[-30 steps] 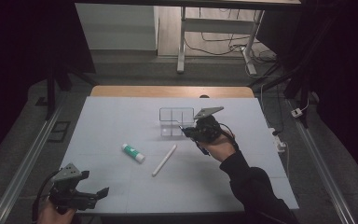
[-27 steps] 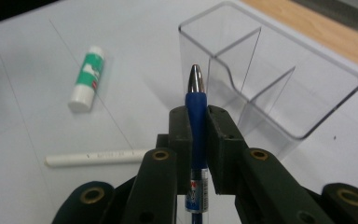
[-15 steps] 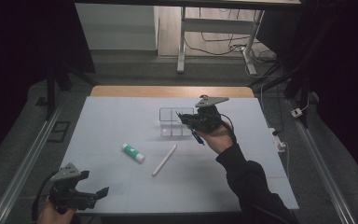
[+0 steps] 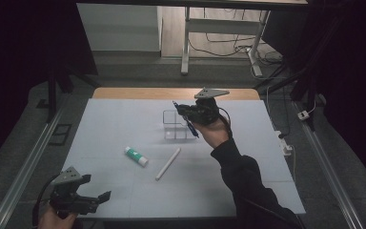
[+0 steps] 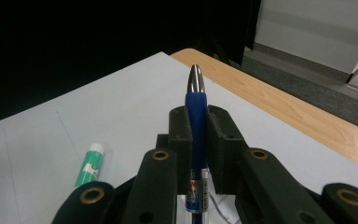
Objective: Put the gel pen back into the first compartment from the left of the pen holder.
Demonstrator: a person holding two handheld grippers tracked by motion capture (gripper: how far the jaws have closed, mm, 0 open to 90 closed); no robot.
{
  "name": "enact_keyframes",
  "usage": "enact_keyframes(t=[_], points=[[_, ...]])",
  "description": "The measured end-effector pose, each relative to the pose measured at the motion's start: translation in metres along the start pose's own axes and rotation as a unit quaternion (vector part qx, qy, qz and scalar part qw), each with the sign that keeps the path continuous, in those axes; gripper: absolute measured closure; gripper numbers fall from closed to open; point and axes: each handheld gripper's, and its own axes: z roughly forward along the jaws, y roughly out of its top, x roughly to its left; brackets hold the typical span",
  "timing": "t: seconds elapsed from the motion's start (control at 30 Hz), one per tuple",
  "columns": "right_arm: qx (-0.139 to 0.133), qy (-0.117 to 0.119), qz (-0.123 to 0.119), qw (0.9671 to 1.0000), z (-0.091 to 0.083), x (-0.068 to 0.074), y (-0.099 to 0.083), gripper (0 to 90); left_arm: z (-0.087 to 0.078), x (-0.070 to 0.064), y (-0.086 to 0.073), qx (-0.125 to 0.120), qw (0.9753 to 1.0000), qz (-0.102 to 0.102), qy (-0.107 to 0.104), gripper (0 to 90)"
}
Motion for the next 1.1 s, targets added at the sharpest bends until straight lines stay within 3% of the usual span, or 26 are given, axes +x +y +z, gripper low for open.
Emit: enact_keyframes(t=[1.1], points=[[-0.048,-0.034,0.018,0.9981,0.062,-0.007,0.025,80.1,0.0,0.0,0.0,0.001,1.0,-0.001,-0.003,0.0]])
